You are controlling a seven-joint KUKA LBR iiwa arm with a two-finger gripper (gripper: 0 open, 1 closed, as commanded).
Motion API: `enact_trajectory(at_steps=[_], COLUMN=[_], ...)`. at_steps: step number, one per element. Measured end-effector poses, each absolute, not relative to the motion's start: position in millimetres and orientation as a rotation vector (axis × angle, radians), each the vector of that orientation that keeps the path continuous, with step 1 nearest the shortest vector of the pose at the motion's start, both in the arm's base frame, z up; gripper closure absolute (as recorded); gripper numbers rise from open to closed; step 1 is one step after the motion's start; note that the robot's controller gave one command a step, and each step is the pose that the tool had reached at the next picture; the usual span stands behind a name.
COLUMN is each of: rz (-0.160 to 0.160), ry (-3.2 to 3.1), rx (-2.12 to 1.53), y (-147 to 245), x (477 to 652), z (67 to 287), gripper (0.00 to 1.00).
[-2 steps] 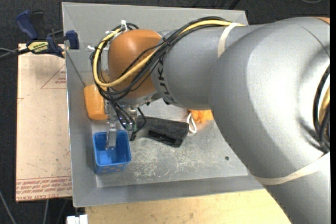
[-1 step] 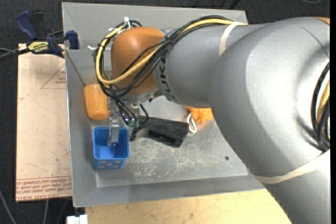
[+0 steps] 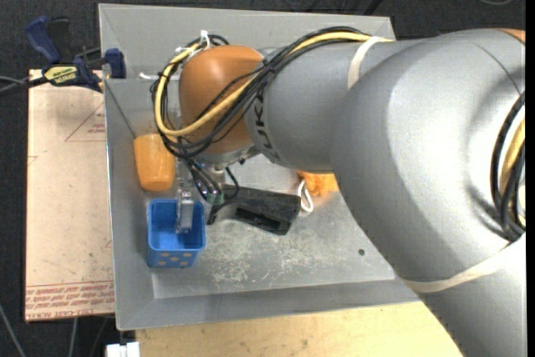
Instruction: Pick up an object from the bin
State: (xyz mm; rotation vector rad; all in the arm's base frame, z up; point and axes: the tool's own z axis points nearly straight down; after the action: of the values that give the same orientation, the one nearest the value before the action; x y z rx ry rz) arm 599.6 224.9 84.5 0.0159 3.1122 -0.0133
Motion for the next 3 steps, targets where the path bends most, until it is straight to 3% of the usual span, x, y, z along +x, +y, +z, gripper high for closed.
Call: enact_trajectory(at_steps=[1,3], rz=[-0.012,-0.017], ry=[3.111,2.934], rx=[-0.153,-1.064], y=[210,177], x=[599.5,597.5], z=[81,76], gripper=[0.00,0.00])
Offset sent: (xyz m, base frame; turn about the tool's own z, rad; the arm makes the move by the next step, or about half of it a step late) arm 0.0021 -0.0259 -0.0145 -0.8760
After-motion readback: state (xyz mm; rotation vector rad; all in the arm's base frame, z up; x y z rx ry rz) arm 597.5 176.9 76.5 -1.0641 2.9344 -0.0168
